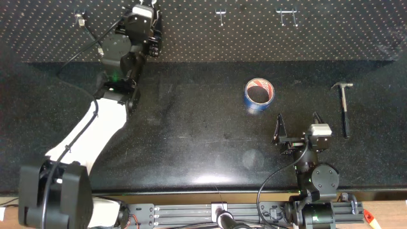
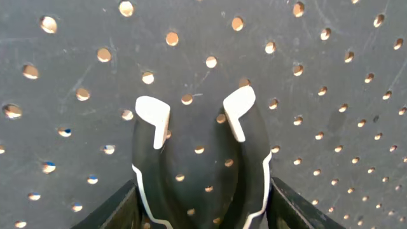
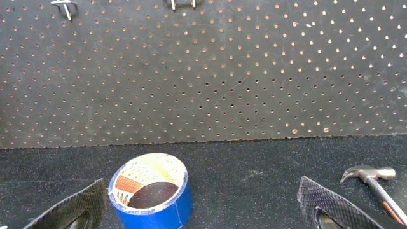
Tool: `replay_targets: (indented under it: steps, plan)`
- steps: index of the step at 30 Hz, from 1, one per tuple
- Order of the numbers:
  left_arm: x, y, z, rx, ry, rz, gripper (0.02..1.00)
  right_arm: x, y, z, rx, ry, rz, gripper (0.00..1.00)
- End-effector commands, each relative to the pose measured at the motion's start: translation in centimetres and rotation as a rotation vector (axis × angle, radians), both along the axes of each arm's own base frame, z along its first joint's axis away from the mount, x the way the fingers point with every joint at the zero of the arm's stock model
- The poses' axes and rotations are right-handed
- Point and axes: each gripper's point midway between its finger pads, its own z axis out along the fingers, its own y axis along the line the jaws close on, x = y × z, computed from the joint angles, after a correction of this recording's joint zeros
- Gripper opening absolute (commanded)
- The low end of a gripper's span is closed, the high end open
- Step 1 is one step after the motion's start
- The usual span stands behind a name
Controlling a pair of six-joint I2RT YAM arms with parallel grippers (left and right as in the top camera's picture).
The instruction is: Place Tools Onto Pegboard
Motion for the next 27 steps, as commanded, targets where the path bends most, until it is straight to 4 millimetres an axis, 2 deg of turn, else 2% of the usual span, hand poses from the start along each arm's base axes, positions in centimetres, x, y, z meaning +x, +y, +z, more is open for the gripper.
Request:
replay_targets:
  steps: [1, 8, 14, 16, 18, 20, 23, 25, 27]
  plan:
    - [0.9, -0.5, -0.1, -0.036, -0.019, -0.016, 0.027, 0.0, 0.2, -0.1, -0.010, -0.001, 0.011, 0.976]
    - [1.2, -1.0, -2.2, -0.081, 0.035, -0.033, 0.029, 0.0, 0.2, -0.1, -0.010, -0.001, 0.011, 0.976]
    - [1.2, -0.9, -2.3, -0.080, 0.039, -0.028, 0.051, 0.0, 0.2, -0.1, -0.010, 0.000, 0.011, 0.976]
    - [1.2, -0.9, -2.3, -0.079, 0.041, -0.027, 0.345, 0.0, 0.2, -0.1, -0.010, 0.000, 0.011, 0.976]
    - [1.2, -0.9, -2.3, -0.078, 0.043, -0.025, 0.520, 0.0, 0.2, -0.1, -0.010, 0.000, 0.011, 0.976]
    - [1.1, -0.8, -2.0, -0.078, 0.035, -0.019, 0.735, 0.0, 0.2, -0.1, -0.010, 0.000, 0.011, 0.976]
    - [0.9, 0.1, -1.3, -0.072, 0.034, 0.028, 0.996, 0.0, 0.2, -0.1, -0.010, 0.000, 0.011, 0.976]
    - [0.5, 0.4, -1.2, -0.068, 0.048, 0.038, 0.996, 0.0, 0.2, -0.1, -0.010, 0.000, 0.011, 0.974]
    - [-0.1, 1.5, -0.8, -0.053, 0.067, 0.095, 0.993, 0.0, 0.2, -0.1, -0.010, 0.000, 0.011, 0.974]
